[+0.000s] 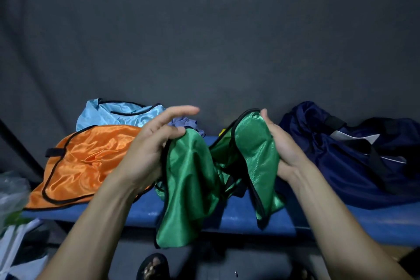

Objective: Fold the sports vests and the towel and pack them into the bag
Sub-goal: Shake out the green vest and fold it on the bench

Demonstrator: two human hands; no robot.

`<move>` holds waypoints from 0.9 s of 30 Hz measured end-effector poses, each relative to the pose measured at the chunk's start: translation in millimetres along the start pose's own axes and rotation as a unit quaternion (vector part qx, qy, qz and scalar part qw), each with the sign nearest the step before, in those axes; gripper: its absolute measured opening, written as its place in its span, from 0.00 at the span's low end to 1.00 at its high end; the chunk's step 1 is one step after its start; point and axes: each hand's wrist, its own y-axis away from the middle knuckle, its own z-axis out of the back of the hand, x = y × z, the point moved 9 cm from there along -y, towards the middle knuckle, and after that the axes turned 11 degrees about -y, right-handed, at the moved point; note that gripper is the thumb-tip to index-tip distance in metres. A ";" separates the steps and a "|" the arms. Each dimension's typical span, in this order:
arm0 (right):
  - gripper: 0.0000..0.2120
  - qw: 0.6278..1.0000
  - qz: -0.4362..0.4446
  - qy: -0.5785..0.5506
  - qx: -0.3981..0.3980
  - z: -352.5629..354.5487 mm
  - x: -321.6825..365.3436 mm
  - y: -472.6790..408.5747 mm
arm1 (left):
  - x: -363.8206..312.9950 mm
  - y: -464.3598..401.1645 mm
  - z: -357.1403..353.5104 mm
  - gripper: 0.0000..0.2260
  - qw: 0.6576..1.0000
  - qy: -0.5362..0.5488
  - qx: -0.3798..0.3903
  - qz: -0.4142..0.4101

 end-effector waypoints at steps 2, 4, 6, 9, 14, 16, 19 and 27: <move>0.24 0.999 -0.032 -0.031 0.024 -8.0 -5.1 2.3 | -2.4 -1.0 -3.6 0.14 0.997 -0.073 -0.008 -0.016; 0.23 0.995 -0.066 -0.060 0.038 -12.8 -9.5 4.7 | 5.7 -2.6 -7.5 0.17 0.987 -0.161 0.013 -0.007; 0.20 0.993 -0.090 -0.067 0.045 -15.4 -12.6 6.4 | 16.3 -1.4 -17.5 0.21 0.969 -0.234 0.080 0.011; 0.19 0.991 -0.109 -0.049 0.053 -18.5 -16.4 7.3 | 25.9 -1.4 -24.5 0.22 0.912 -0.387 0.132 -0.044; 0.18 0.996 -0.083 0.024 0.034 -16.0 -17.9 3.3 | 3.1 -4.1 -33.0 0.09 0.791 -0.567 0.050 -0.224; 0.17 0.996 -0.081 0.026 0.030 -16.6 -19.6 3.1 | -6.0 -1.6 -39.8 0.09 0.743 -0.606 0.018 -0.283; 0.17 0.995 -0.095 0.013 0.031 -19.6 -20.5 6.8 | -9.1 2.7 -49.6 0.15 0.692 -0.649 -0.003 -0.316; 0.15 0.989 -0.129 0.051 0.043 -14.1 -29.4 6.6 | -11.2 20.5 -86.9 0.18 0.694 -0.605 0.084 -0.382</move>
